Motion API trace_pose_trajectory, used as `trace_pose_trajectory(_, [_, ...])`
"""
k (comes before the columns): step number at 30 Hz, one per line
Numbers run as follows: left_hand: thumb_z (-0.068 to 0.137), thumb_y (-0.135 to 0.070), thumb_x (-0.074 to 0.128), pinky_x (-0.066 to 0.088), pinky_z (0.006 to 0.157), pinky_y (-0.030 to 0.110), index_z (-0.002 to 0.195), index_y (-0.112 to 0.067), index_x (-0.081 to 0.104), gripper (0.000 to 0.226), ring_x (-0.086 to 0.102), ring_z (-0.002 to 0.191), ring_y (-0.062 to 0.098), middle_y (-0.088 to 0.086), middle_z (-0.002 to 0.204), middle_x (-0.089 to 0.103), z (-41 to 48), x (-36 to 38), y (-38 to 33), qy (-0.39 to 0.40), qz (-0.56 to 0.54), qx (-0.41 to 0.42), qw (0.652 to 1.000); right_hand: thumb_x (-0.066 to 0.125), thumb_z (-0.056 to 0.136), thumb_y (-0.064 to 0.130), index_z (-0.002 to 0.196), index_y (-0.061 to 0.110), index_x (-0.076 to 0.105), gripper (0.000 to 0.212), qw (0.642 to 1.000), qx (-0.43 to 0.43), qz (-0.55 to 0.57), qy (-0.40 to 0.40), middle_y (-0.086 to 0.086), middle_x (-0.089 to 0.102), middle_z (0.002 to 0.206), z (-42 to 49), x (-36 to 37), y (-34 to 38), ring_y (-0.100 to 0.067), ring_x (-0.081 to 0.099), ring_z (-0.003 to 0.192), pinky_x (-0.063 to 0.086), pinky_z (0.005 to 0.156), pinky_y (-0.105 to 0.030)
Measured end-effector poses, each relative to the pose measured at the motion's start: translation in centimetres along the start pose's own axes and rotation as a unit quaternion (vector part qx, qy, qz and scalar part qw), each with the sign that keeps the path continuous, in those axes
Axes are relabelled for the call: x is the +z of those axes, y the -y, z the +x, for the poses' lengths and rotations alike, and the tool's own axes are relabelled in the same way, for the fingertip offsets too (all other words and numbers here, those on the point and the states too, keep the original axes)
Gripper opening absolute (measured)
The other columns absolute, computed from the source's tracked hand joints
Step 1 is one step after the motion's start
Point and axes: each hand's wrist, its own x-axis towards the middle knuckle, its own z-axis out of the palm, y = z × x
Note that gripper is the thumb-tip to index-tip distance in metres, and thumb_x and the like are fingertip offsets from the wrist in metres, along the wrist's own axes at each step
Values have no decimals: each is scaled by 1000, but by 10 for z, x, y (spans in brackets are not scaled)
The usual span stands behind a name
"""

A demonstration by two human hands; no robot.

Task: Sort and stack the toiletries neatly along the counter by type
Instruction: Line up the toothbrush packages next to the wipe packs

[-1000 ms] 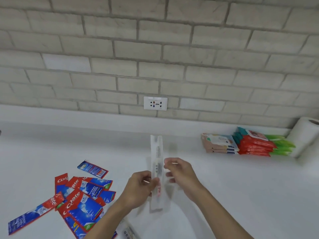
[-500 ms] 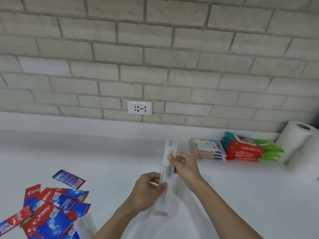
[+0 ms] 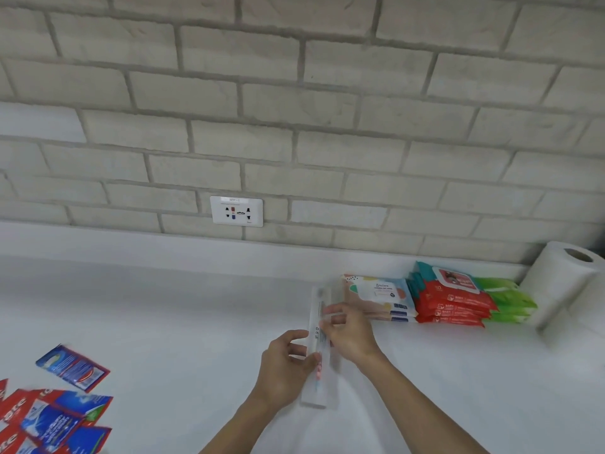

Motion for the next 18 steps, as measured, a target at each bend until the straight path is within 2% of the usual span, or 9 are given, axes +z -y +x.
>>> trace_pose_trajectory(3, [80,-18,77,50,59,13,101,-27,63,26,65,56,0,-4,81,68,14,10,3,-8,28,10,1000,70,86,16,104,20,66,18,998,-21,-63,19,8,61,95,12,-6,-12,-4,58,84,48,78,-19])
trace_pose_trajectory(5, [82,-18,74,49,60,10,101,-23,64,22,66,59,0,-5,83,68,22,17,4,-4,52,27,998,69,87,15,108,18,66,22,994,-35,-101,25,6,58,101,18,-8,-20,-9,57,90,43,80,-15])
trace_pose_trajectory(9, [84,-15,71,49,64,11,92,-25,65,14,64,62,0,-8,82,67,30,28,9,12,109,62,992,68,86,11,108,13,68,22,985,-64,-157,34,1,61,103,26,-11,-35,-9,56,79,41,68,-5])
trace_pose_trajectory(11, [84,-18,69,52,71,17,97,-17,68,14,63,70,5,-5,86,66,33,32,12,6,140,77,987,69,87,17,107,16,69,21,978,-83,-186,38,0,62,108,27,-10,-43,-11,56,83,45,77,-11])
trace_pose_trajectory(14, [88,-29,63,39,71,8,103,-22,67,17,53,84,6,-11,90,56,35,33,19,23,209,124,970,69,87,24,107,22,69,20,973,-94,-208,44,1,58,113,28,-11,-49,-18,58,92,48,92,-29])
trace_pose_trajectory(16, [89,-40,57,33,78,9,106,-29,64,22,47,95,7,-14,96,53,37,30,26,45,238,139,960,68,88,24,108,23,69,20,971,-110,-209,44,2,57,111,26,-12,-49,-17,57,91,49,92,-30])
trace_pose_trajectory(18, [86,-54,51,33,92,14,117,-35,58,37,43,108,7,-18,110,52,40,25,34,63,271,158,948,68,88,23,109,23,69,21,970,-134,-199,42,5,56,108,23,-14,-50,-10,54,86,49,91,-29])
